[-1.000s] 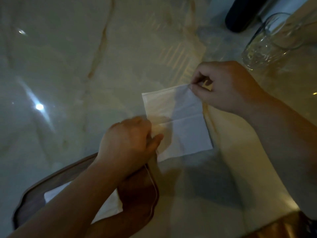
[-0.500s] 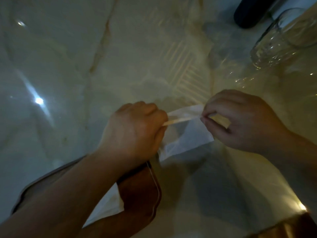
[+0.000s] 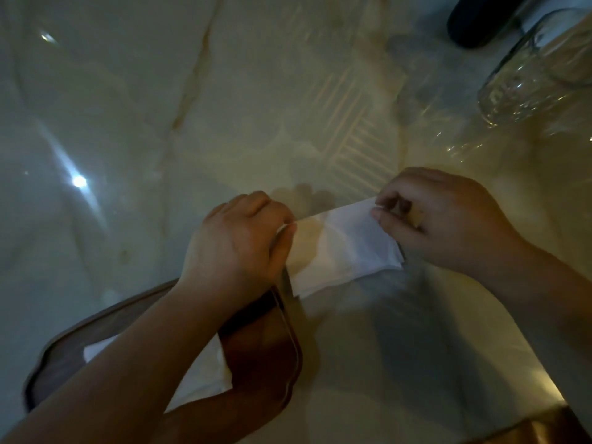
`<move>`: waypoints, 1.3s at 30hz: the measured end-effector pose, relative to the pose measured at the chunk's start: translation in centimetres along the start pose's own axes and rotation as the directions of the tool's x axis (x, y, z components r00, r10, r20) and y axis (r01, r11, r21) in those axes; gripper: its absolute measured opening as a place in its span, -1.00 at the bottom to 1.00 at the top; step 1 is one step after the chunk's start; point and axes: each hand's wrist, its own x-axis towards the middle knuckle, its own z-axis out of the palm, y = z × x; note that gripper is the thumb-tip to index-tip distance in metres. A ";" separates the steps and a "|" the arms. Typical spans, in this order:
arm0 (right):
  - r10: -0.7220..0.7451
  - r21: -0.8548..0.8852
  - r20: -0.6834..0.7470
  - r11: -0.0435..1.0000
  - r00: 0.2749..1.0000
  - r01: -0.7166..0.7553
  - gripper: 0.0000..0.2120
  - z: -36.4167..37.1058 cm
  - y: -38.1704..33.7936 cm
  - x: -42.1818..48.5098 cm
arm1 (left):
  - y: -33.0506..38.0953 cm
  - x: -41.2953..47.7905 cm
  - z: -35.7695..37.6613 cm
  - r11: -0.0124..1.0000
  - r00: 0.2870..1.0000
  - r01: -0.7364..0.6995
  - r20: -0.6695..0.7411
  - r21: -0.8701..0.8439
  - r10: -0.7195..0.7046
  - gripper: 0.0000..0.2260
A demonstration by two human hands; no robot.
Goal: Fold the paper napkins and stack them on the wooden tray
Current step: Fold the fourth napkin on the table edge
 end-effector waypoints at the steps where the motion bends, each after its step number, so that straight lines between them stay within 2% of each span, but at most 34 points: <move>1: 0.034 -0.013 0.004 0.999 0.999 -0.034 -0.82 0.2 0.0 0.5 | -0.1 0.2 0.1 0.999 0.999 0.033 0.002 0.006 -0.033 -0.87; 4: 0.088 -0.057 0.070 0.995 0.994 -0.084 -0.83 0.7 0.0 1.6 | -0.2 0.6 0.5 0.992 0.992 0.110 0.052 0.068 -0.113 -0.86; 7: 0.109 -0.096 0.152 0.991 0.982 -0.095 -0.79 0.9 0.0 2.0 | 0.0 0.7 1.0 0.989 0.990 0.114 0.070 0.092 -0.121 -0.80; 11: 0.104 -0.070 0.211 0.993 0.972 -0.091 -0.90 0.7 -0.4 2.2 | 0.1 0.6 1.3 0.987 0.986 0.115 0.105 0.108 -0.127 -0.63; 14: 0.070 -0.002 0.197 0.997 0.978 -0.071 -0.93 0.3 -0.6 2.2 | 0.3 0.7 1.4 0.990 0.984 0.104 0.136 0.098 -0.117 -0.59; 17: 0.110 0.143 0.171 0.981 0.979 -0.135 -0.94 -0.1 -0.8 1.8 | 0.5 0.8 1.1 0.995 0.978 0.095 0.182 0.028 -0.098 -0.69; 20: 0.175 0.315 0.115 0.927 0.978 -0.203 -0.94 -0.1 -1.1 1.4 | 0.5 0.6 0.3 0.982 0.978 0.129 0.183 -0.142 -0.102 -0.92; 22: 0.194 0.425 0.079 0.881 0.978 -0.209 -0.90 0.1 -1.5 1.4 | 0.3 0.1 -0.7 0.915 0.963 0.250 0.184 -0.317 -0.199 -0.93; 24: 0.224 0.563 0.041 0.800 0.974 -0.208 -0.85 0.2 -2.3 1.5 | 0.2 -0.6 -1.7 0.786 0.933 0.360 0.175 -0.502 -0.315 -0.88; 26: 0.243 0.661 0.038 0.721 0.969 -0.206 -0.87 0.8 -3.7 1.7 | -0.4 -2.0 -2.9 0.671 0.889 0.422 0.135 -0.610 -0.437 -0.86; 29: 0.224 0.741 0.067 0.642 0.972 -0.199 -0.86 1.6 -6.3 1.9 | -1.4 -4.1 -4.4 0.612 0.831 0.447 0.048 -0.653 -0.555 -0.88; 32: 0.153 0.765 0.144 0.609 0.978 -0.208 -0.81 3.3 -9.4 1.9 | -3.2 -7.4 -5.6 0.595 0.785 0.462 -0.010 -0.658 -0.620 -0.86; 37: 0.058 0.748 0.292 0.608 0.955 -0.266 -0.82 6.8 -13.3 2.0 | -5.6 -13.6 -7.0 0.548 0.696 0.563 -0.003 -0.618 -0.718 -0.76; 39: 0.023 0.717 0.329 0.644 0.944 -0.266 -0.83 7.9 -14.6 2.2 | -6.2 -15.8 -7.3 0.545 0.678 0.593 0.003 -0.592 -0.735 -0.78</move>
